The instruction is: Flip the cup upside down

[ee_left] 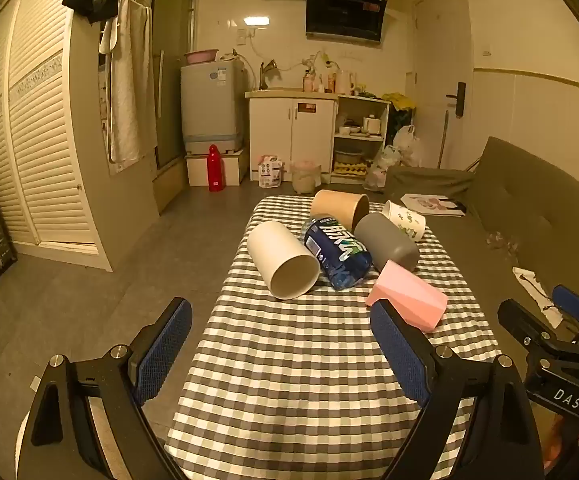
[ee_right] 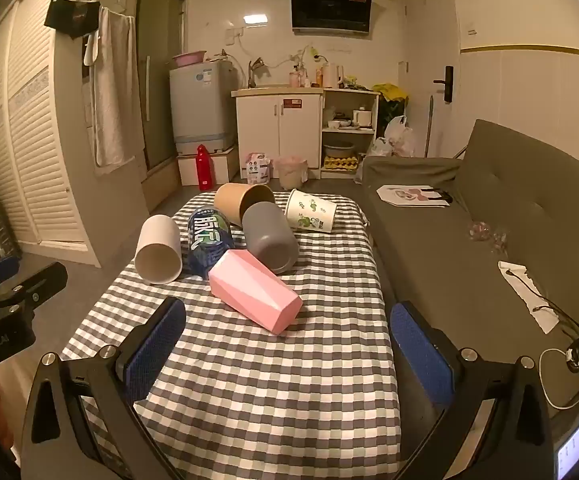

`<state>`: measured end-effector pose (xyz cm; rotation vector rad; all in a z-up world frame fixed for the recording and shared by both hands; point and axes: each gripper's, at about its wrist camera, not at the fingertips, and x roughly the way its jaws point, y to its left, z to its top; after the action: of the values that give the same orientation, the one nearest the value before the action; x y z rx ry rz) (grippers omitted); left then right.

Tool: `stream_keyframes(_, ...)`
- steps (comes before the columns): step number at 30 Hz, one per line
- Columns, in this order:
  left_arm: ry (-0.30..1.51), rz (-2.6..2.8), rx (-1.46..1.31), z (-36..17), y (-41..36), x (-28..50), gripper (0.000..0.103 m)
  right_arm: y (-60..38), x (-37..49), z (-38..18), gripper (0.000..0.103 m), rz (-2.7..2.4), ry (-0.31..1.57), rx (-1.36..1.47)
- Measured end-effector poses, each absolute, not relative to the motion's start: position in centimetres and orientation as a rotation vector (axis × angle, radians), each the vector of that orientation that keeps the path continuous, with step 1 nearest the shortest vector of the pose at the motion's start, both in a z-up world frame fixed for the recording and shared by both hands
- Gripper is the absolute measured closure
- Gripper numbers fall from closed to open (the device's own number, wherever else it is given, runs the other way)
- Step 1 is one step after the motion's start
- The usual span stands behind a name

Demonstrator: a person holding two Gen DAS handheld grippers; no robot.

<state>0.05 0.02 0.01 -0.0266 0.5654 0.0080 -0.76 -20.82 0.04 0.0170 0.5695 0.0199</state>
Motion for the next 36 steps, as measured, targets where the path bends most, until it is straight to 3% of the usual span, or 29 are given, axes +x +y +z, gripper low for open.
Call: stream_keyframes(36, 0.56, 0.023, -0.022, -0.4, 0.6, 0.0, 0.01, -20.4, -0.9, -0.3, 0.0, 0.027, 0.58, 0.015)
